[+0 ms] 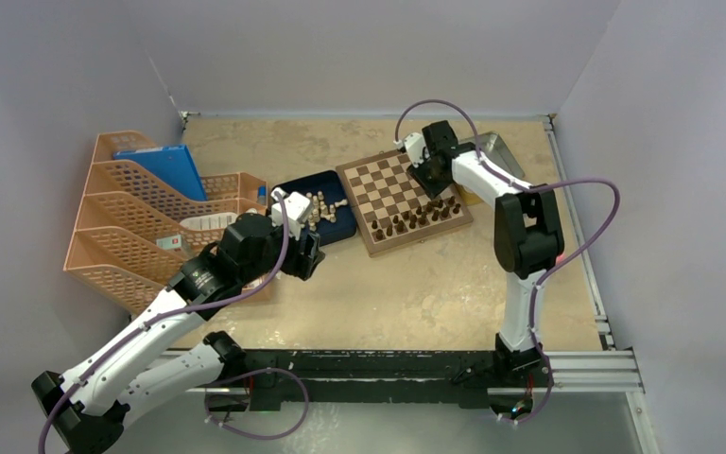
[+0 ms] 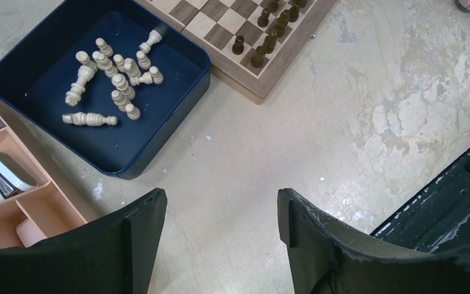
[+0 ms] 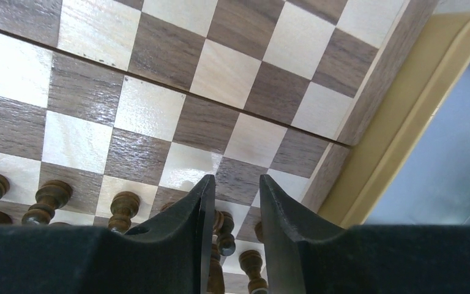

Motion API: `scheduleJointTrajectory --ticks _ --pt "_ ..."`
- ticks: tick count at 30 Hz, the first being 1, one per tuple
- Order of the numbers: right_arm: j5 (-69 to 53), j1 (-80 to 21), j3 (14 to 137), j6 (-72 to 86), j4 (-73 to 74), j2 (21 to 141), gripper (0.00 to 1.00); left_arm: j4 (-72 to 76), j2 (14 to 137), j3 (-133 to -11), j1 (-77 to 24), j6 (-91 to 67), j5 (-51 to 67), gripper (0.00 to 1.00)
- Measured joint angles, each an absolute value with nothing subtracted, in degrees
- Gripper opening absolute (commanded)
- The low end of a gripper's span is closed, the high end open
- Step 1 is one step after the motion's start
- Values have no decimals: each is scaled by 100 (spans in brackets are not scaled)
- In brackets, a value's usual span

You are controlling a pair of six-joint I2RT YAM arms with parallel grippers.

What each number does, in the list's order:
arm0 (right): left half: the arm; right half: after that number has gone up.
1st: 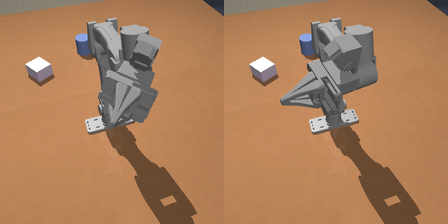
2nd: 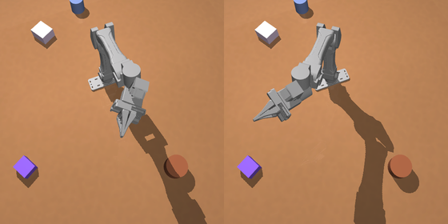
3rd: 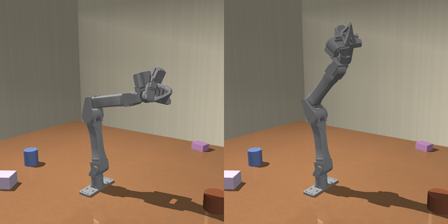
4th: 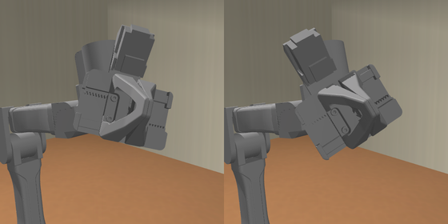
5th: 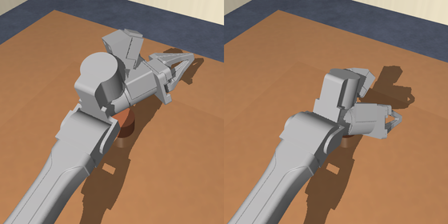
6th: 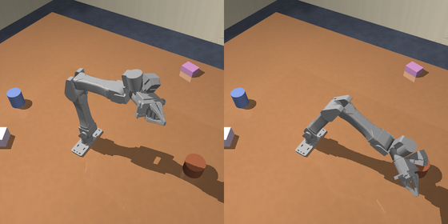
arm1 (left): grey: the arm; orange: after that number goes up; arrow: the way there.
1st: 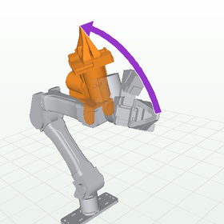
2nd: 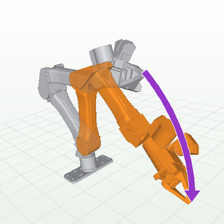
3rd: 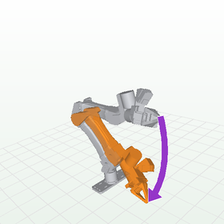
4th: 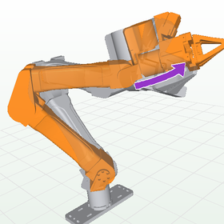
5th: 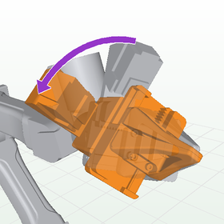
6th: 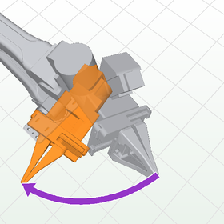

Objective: Set up the chess pieces on the board
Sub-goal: Pick up the chess piece from the chessboard.

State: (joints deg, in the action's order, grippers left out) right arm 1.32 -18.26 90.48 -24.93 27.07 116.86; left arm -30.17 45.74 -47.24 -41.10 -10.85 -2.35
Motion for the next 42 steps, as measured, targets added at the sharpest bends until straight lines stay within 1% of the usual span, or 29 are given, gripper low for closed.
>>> scheduleJointTrajectory --ticks 6,13,27,35,42 --pt "32 -1826 9233 -2523 2797 11684 35 -3017 4574 -4724 -4110 -1085 -233 66" --pt "23 -1826 9223 -2587 3076 11684 34 -3017 4574 -4724 -4110 -1085 -233 66" --pt "25 -1826 9179 -2668 3186 11684 32 -3011 4466 -4724 -4110 -1085 -231 66" --pt "36 -1826 9124 -2749 3227 11716 28 -3074 4565 -4724 -4110 -1085 -226 66" --pt "327 -1826 9629 -2676 3157 12112 29 -3098 4563 -4724 -4110 -1087 -237 66"
